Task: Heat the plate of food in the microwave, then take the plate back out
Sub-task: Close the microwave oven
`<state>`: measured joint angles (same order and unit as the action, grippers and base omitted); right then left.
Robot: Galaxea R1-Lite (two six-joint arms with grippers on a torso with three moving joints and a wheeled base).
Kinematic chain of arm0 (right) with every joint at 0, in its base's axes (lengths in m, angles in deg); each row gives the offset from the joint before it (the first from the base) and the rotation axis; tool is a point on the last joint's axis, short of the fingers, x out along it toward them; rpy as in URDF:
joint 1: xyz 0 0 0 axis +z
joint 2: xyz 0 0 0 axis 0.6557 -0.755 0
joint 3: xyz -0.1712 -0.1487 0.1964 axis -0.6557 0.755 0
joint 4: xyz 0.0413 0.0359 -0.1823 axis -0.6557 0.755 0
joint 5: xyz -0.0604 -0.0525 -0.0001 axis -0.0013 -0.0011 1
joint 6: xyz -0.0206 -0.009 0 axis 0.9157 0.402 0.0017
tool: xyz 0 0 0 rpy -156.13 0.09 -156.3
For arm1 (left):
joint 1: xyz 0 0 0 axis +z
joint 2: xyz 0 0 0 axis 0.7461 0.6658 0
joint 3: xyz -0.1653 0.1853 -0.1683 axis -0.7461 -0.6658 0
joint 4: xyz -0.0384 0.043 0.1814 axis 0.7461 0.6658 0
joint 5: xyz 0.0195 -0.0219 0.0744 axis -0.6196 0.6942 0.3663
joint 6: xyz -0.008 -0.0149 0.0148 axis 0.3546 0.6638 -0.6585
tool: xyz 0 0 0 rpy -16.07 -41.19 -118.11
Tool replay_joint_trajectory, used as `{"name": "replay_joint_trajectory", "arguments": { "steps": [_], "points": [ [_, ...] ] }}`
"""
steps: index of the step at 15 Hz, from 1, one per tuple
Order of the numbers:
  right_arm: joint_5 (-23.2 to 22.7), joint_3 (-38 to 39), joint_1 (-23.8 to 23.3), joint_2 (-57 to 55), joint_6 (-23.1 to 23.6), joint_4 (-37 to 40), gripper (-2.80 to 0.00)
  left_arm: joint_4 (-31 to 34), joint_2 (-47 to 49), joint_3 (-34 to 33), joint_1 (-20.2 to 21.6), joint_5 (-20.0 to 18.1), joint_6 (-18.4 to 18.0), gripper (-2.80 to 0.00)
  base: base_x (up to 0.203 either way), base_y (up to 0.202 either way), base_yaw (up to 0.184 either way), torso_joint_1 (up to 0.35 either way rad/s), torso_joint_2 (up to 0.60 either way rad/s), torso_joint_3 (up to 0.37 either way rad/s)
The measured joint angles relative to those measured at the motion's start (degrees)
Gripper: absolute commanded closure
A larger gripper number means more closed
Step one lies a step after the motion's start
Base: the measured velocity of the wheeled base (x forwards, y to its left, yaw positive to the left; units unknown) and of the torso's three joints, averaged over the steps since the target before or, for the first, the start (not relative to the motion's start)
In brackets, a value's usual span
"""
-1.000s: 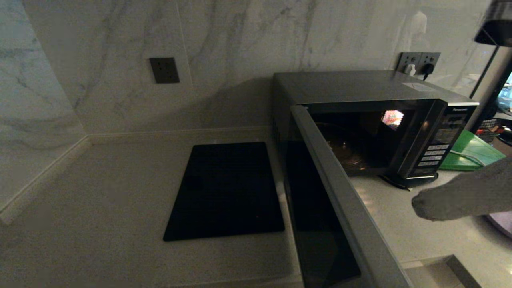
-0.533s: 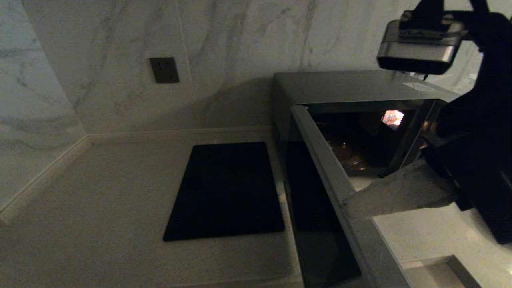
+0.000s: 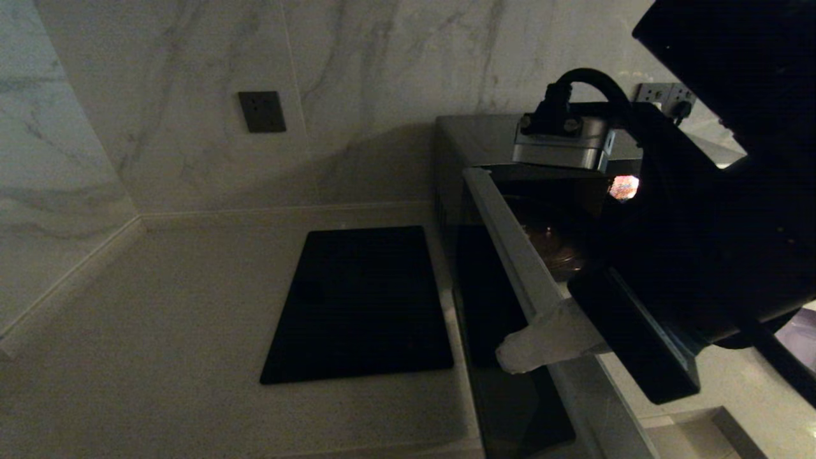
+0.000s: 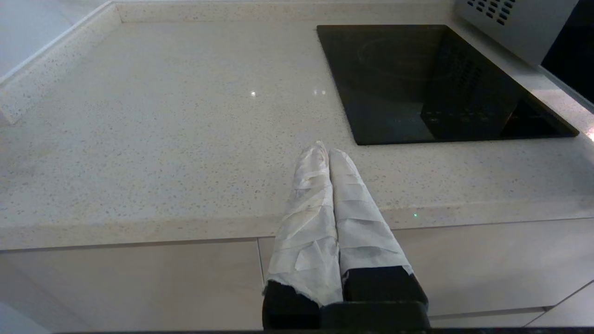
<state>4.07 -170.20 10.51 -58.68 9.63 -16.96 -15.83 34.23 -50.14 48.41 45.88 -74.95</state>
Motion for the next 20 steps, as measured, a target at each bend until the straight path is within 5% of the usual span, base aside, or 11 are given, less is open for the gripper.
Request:
{"name": "replay_joint_trajectory", "arguments": {
  "steps": [4, 10, 20],
  "points": [
    [1.20, 0.02, -0.11, -0.69, -1.91, 0.56, 0.00, 0.00, 0.00, 0.00, 0.00, -0.02, -0.02, 0.00, 0.000, 0.000, 0.000, 0.000, 0.00, 0.000],
    [11.10, 0.11, -1.21, -1.21, -9.24, 1.15, 0.00, 0.00, 0.00, 0.00, 0.00, -0.07, 0.00, 0.00, 0.000, 0.000, 0.000, 0.000, 0.00, 0.000],
    [19.92, 0.20, -10.48, -1.11, -16.86, 1.11, 0.00, 0.00, 0.00, 0.00, 0.00, 0.00, 0.00, 0.00, 0.000, 0.000, 0.000, 0.000, 0.00, 0.000]
  ]
}}
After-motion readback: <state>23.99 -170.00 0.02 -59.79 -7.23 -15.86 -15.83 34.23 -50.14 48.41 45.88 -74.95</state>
